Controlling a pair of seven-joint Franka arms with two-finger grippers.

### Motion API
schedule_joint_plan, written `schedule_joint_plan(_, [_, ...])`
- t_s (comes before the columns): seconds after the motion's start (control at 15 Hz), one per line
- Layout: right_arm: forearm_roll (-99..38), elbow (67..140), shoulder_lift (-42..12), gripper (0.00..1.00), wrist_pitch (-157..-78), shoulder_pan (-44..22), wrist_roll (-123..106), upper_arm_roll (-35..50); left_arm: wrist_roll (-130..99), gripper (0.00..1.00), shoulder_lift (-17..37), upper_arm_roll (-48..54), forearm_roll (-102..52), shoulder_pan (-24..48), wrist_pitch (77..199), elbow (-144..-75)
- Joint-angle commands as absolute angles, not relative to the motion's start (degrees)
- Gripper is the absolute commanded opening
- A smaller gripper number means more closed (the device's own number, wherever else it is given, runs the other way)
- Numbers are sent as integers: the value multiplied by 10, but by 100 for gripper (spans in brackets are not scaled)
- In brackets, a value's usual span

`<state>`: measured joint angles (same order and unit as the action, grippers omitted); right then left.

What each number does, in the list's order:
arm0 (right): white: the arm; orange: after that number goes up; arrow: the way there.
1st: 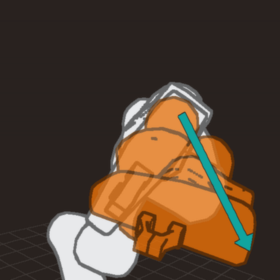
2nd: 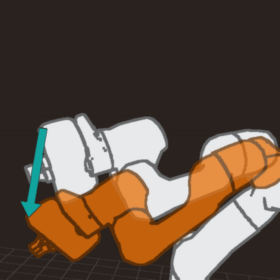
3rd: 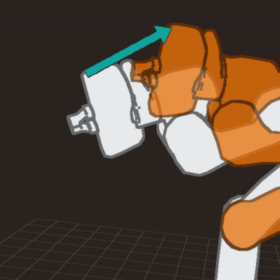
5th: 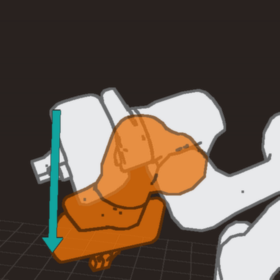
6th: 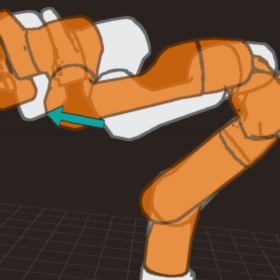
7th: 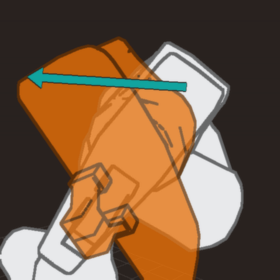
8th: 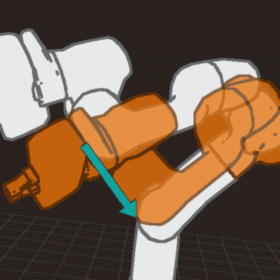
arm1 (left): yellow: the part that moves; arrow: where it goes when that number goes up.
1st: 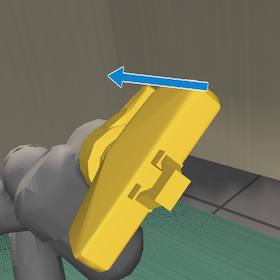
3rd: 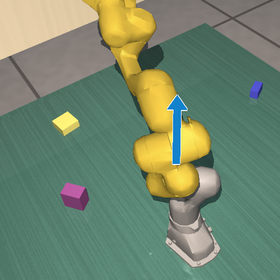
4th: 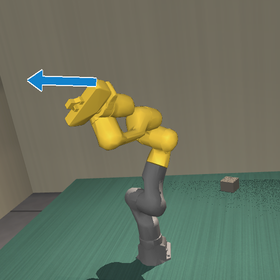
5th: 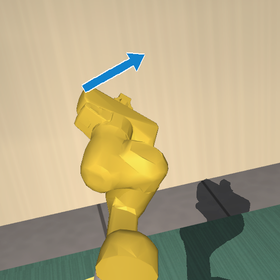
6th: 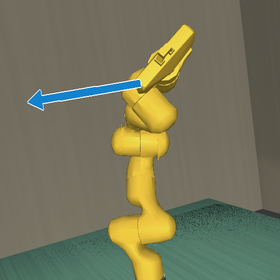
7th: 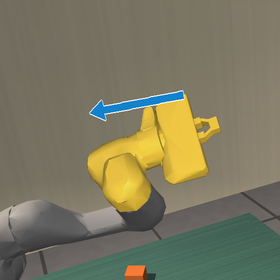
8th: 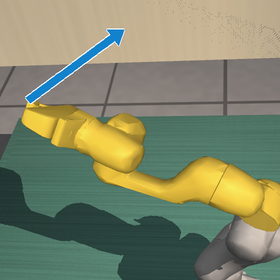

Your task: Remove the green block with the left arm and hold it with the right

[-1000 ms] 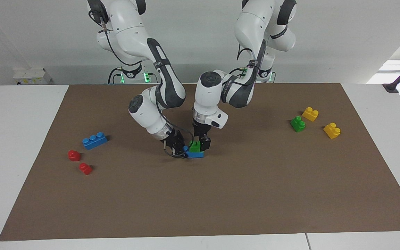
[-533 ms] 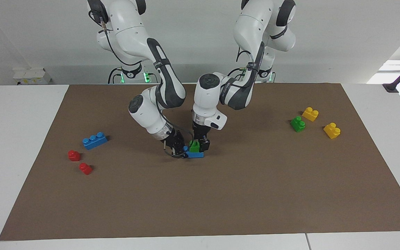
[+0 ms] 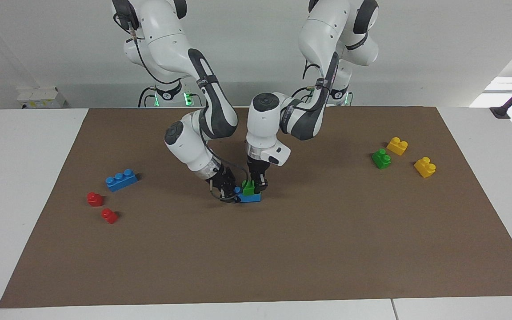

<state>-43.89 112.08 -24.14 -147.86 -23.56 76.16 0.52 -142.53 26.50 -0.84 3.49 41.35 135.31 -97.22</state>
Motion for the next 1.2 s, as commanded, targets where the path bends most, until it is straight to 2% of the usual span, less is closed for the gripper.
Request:
schedule_joint_plan(0.0, [-454, 1124, -246, 0, -1499, -233, 753, 7, -1440, 0, 189, -13, 39, 418, 1331, -1025])
schedule_joint_plan(0.2, [-454, 1124, -247, 0, -1499, -233, 753, 8, -1439, 0, 131, -13, 38, 410, 1310, -1055])
schedule_joint_plan(0.47, [-454, 1115, -247, 0, -1499, -231, 751, 7, -1397, 0, 91, -14, 38, 392, 1233, -1056])
schedule_joint_plan(0.67, [-448, 1083, -246, 0, -1482, -226, 754, 7, -1313, 0, 81, -13, 37, 358, 1194, -1058])
schedule_joint_plan(0.8, [-437, 1064, -237, 0, -1438, -203, 726, 3, -1246, 0, 79, -12, 36, 327, 1193, -1068])
schedule_joint_plan(1.13, [-373, 1002, -234, 0, -1274, -85, 636, 2, -1037, 0, 67, -11, 31, 224, 1194, -1101])
